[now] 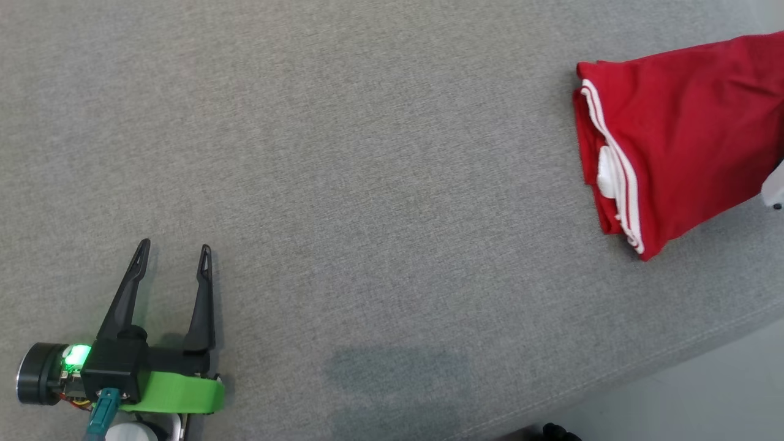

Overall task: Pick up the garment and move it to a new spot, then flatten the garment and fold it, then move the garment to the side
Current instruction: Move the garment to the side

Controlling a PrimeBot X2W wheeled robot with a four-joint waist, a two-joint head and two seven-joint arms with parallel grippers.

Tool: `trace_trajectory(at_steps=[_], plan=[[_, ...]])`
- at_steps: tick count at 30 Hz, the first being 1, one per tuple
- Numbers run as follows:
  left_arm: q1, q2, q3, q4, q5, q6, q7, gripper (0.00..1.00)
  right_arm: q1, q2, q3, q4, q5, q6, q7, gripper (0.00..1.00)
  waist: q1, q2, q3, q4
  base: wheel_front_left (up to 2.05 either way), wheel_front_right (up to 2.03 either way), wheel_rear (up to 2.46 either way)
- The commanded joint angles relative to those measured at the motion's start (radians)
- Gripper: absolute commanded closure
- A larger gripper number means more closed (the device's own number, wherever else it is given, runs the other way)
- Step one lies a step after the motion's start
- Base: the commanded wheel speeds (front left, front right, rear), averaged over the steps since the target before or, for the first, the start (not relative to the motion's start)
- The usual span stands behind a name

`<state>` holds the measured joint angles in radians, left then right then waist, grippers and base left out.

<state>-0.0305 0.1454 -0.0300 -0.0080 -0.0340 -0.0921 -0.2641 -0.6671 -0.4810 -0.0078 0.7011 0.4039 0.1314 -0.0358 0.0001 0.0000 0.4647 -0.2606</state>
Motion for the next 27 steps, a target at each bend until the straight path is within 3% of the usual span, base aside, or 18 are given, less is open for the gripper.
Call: trace_trajectory(at_steps=[1, 7, 8, 9, 10, 14, 20, 24, 27], plan=[[0.010, 0.009, 0.007, -0.007, 0.007, 0.006, 0.000, 0.00, -0.042, -0.006, -0.008, 0.017, -0.020, -0.001, 0.003, 1.00, -0.0001, 0.0000, 0.024, 0.052, 0.00, 0.00, 0.00], [0.021, -0.006, 0.003, -0.023, -0.006, 0.015, 0.000, 0.00, -0.157, -0.072, -0.103, 0.135, -0.104, -0.001, 0.019, 1.00, -0.0001, 0.0000, 0.046, 0.126, 0.00, 0.00, 0.00], [0.019, -0.018, 0.003, -0.029, -0.013, 0.023, 0.000, 0.00, -0.211, -0.100, -0.183, 0.222, -0.168, -0.001, 0.026, 0.97, -0.0001, 0.0000, 0.058, 0.157, 0.00, 0.00, 0.00], [0.019, -0.021, 0.002, -0.029, -0.014, 0.023, 0.000, 0.00, -0.222, -0.104, -0.201, 0.240, -0.190, -0.001, 0.019, 0.54, -0.0001, 0.0000, 0.059, 0.162, 0.00, 0.00, 0.00], [0.019, -0.022, 0.002, -0.028, -0.014, 0.024, 0.000, 0.00, -0.231, -0.103, -0.225, 0.263, -0.208, -0.001, 0.020, 0.00, -0.0001, 0.0000, 0.060, 0.164, 0.00, 0.00, 0.00], [0.006, -0.028, -0.001, -0.023, -0.018, 0.027, 0.000, 0.00, -0.259, -0.096, -0.264, 0.311, -0.298, -0.001, 0.015, 0.00, -0.0001, 0.0000, 0.056, 0.163, 0.00, 0.00, 0.00], [-0.015, -0.044, -0.002, -0.014, -0.030, 0.026, 0.000, 0.00, -0.239, -0.076, -0.298, 0.249, -0.386, -0.001, -0.164, 0.00, -0.0001, 0.0000, -0.008, 0.154, 0.00, 0.00, 0.00], [-0.004, -0.059, 0.007, 0.000, -0.048, 0.032, 0.000, 0.00, -0.154, -0.053, -0.289, 0.106, -0.375, -0.001, -0.224, 0.00, -0.0001, 0.0000, -0.101, 0.155, 0.00, 0.00, 0.00], [0.019, -0.070, 0.021, 0.014, -0.068, 0.039, 0.000, 0.00, -0.038, -0.008, -0.281, -0.091, -0.337, -0.001, -0.230, 0.00, -0.0001, 0.0000, -0.176, 0.157, 0.00, 0.00, 0.00]])
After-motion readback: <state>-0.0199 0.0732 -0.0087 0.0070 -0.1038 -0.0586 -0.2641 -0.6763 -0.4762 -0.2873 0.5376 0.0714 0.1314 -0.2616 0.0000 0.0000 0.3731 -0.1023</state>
